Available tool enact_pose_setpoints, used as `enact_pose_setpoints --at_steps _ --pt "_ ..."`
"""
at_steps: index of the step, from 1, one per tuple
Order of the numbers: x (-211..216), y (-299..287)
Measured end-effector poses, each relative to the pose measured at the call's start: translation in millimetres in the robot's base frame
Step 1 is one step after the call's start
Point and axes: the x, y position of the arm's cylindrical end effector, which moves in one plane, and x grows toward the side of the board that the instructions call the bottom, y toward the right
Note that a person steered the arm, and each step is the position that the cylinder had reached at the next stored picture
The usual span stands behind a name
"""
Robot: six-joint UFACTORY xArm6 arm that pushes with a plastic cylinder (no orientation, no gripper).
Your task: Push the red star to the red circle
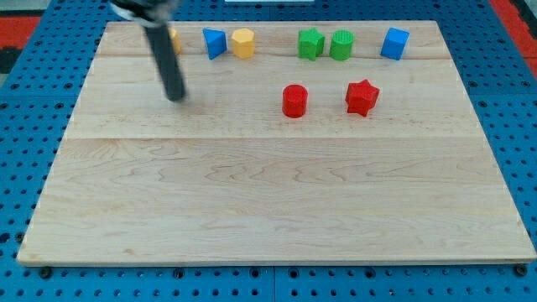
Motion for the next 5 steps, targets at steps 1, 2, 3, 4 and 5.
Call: enact_pose_setpoints --at_steps 1,2,3,4,5 --pt "73 116" --pt "96 144" --pt "99 146" --pt "117 173" --pt "117 252"
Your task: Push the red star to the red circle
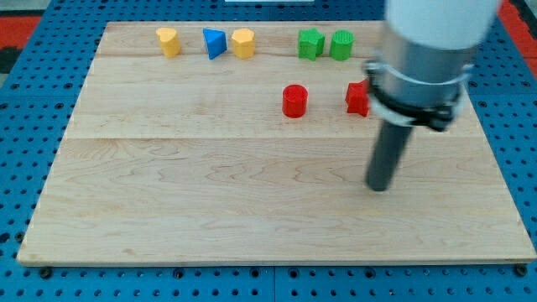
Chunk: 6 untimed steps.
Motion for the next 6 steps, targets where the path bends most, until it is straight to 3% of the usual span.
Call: enact_pose_setpoints --at_steps 1,3,5,6 --pt "-19 63" --pt "-116 72" --pt "-143 -121" --pt "-128 -98"
